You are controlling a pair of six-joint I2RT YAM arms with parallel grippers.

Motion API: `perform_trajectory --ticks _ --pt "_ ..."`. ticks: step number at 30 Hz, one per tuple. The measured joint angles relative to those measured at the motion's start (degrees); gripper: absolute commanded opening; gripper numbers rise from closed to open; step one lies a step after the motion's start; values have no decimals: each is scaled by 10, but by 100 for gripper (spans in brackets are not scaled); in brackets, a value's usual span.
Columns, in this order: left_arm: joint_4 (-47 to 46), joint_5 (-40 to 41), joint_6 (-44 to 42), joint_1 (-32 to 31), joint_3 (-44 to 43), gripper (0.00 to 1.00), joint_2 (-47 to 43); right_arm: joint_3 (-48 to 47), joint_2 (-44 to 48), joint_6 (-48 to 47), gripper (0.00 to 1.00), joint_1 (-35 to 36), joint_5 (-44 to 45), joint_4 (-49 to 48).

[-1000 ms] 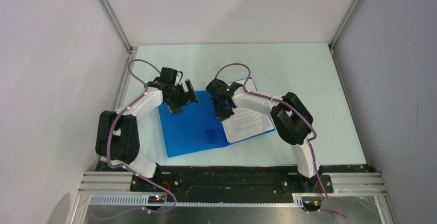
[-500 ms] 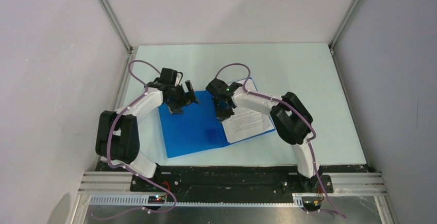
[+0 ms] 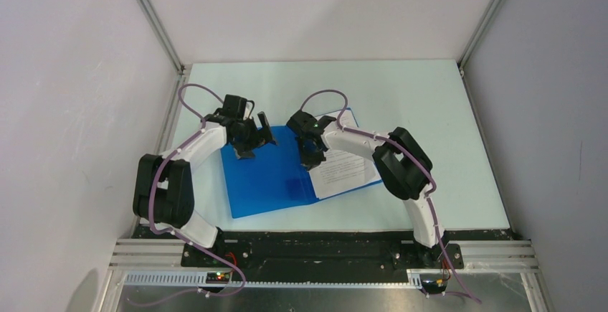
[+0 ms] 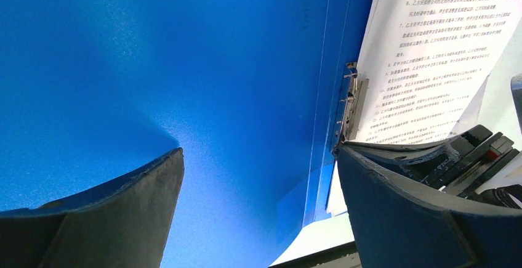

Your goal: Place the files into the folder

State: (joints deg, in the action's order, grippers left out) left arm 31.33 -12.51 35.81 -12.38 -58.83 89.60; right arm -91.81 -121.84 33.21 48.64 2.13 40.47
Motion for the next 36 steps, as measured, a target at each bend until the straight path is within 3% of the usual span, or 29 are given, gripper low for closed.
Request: perform_trajectory --ticks 19,23,30,36 --pt "0 -4 0 -4 0 96 1 16 28 8 51 3 -2 -4" --pt "2 -14 5 -4 -2 96 -28 16 68 9 56 -9 7 0" --pt "25 -8 9 17 -50 97 -156 63 205 -2 58 -106 36 -20" --pt "50 20 9 141 13 98 -297 192 270 -11 60 -254 34 -38"
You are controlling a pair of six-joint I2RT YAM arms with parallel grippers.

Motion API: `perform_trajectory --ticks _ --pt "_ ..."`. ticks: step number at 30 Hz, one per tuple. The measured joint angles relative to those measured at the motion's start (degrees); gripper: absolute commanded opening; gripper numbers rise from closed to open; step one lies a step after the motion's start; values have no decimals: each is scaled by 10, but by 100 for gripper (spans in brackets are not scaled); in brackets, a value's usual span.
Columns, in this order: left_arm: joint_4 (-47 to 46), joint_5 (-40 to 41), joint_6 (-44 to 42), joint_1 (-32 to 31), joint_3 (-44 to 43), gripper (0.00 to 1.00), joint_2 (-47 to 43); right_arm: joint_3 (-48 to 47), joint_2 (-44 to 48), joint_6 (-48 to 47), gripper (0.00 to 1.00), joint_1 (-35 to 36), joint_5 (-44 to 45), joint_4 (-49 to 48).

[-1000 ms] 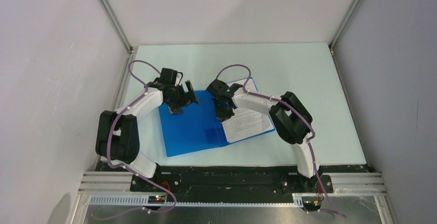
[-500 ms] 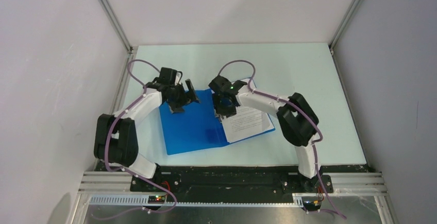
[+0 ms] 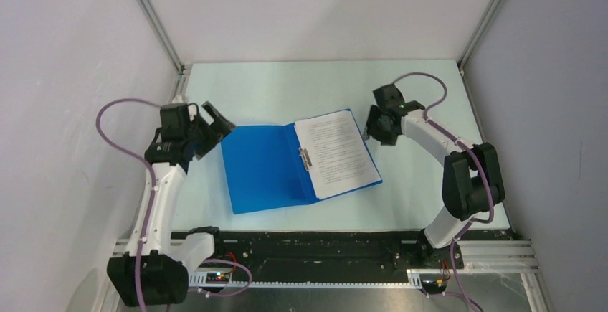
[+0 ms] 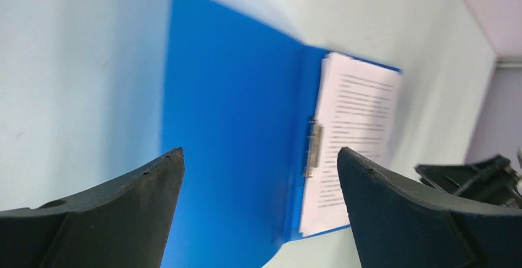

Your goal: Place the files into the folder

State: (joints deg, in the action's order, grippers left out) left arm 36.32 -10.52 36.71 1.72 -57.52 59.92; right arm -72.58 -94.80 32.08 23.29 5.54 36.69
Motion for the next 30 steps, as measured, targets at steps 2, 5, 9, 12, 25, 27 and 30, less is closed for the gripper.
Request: perform_trajectory --ticks 2,5,9,12,25,27,30 --pt "19 17 2 24 31 97 -24 39 -1 -3 60 -40 -8 -5" --pt "49 45 14 44 72 88 -45 82 -1 -7 60 -78 -24 -11" --pt "72 74 45 87 121 77 -56 115 -1 -9 60 -105 -43 -30" --pt "77 95 67 120 157 67 -41 132 -1 -11 60 -117 -57 -46" --pt "57 41 82 35 130 50 48 167 -2 -11 60 -126 -101 -93" --pt "49 27 78 5 85 51 48 167 -7 -11 60 -132 -111 -102" --pt "40 17 78 -45 17 54 58 166 -16 -11 60 -139 -124 -114"
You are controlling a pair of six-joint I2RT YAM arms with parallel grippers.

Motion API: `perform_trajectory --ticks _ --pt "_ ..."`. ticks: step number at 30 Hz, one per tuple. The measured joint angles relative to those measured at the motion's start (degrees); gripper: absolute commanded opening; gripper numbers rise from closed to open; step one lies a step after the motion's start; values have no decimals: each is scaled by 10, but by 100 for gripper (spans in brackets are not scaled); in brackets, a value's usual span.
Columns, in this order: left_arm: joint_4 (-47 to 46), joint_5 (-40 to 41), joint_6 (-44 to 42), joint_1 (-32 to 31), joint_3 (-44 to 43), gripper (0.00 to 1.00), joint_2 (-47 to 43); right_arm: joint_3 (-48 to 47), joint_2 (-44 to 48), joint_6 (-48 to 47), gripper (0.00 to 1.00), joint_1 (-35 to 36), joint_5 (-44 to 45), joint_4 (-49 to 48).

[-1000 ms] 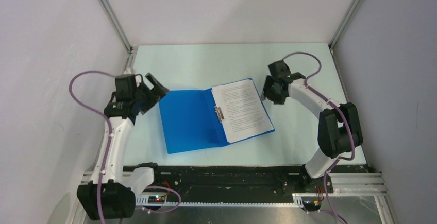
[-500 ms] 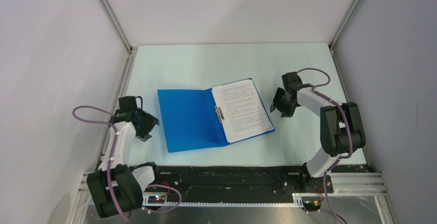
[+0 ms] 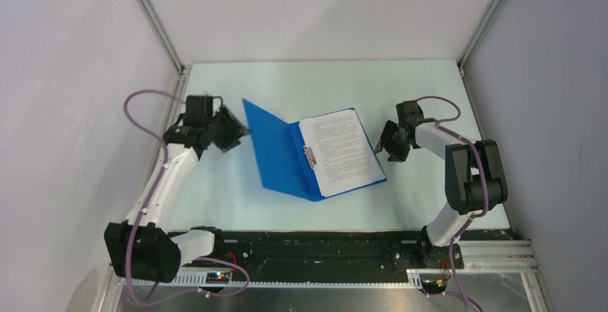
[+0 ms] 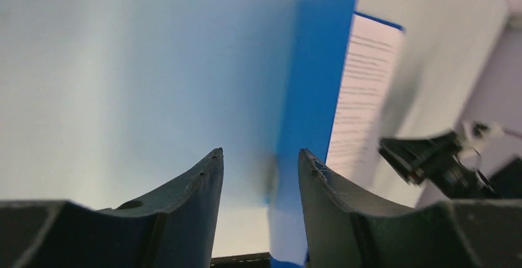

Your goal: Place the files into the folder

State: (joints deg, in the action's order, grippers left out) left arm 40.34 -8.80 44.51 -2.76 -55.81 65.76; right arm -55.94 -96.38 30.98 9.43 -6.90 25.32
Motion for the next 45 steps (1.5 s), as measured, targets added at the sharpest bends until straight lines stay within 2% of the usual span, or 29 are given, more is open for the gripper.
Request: perform_trajectory --ticks 4,9,12,15,18,25,31,36,42,45 --pt "-12 -3 1 -104 -98 54 64 0 -5 1 60 -5 -16 -15" --pt "-21 4 5 -241 -238 55 220 0 -7 5 60 -3 -30 -30" --pt "-31 2 6 -297 -314 55 322 4 -7 8 60 0 -35 -38" --pt "-37 -5 8 -329 -367 55 413 9 -6 14 60 5 -42 -49" --pt "-37 -7 12 -342 -384 56 487 18 0 18 60 7 -43 -58" --pt "-29 -30 9 -341 -398 59 586 53 60 20 59 -19 -19 -19" --pt "-28 -33 -3 -340 -400 60 581 61 202 26 59 -68 9 6" --pt "-25 -16 -16 -340 -371 61 506 57 278 26 60 -42 23 6" --pt "-28 44 -9 -332 -246 58 298 47 202 22 59 -6 26 5" --pt "-33 67 4 -307 -181 53 234 44 134 19 58 -7 21 4"
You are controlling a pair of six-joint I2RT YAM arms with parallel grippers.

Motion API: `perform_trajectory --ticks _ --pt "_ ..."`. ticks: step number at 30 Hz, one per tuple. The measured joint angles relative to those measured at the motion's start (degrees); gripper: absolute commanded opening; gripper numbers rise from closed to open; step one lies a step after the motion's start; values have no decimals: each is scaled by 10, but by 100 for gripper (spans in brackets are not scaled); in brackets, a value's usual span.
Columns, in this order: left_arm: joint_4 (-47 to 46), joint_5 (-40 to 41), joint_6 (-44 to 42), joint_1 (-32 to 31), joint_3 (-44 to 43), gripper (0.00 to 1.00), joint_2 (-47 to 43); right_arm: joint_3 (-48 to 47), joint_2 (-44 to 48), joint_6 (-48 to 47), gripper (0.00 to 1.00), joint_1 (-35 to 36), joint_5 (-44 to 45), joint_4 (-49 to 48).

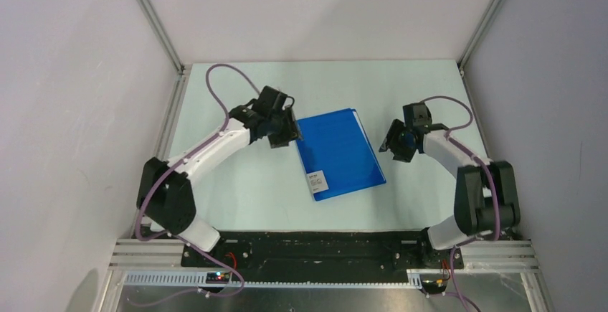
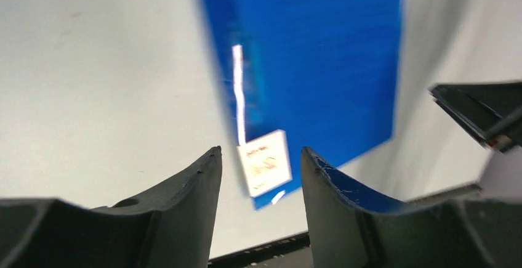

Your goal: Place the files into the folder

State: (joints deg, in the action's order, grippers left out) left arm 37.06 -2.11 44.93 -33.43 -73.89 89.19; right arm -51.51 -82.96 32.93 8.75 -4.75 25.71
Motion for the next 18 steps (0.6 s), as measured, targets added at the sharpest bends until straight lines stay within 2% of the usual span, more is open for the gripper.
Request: perform_trajectory --ticks 3,8,11,16,18 --pt "1 9 3 33 42 53 14 -12 -64 0 58 0 -10 -4" --pt "8 14 -4 48 54 53 124 -19 -114 3 57 11 -30 -10" --pt "16 -2 -21 48 28 53 188 -20 -116 16 57 39 -46 -24" --pt "33 -8 -61 58 -69 55 233 -14 -115 41 59 100 -60 -30" --pt "34 -7 -71 66 -102 56 236 -9 -100 50 67 107 -60 -24"
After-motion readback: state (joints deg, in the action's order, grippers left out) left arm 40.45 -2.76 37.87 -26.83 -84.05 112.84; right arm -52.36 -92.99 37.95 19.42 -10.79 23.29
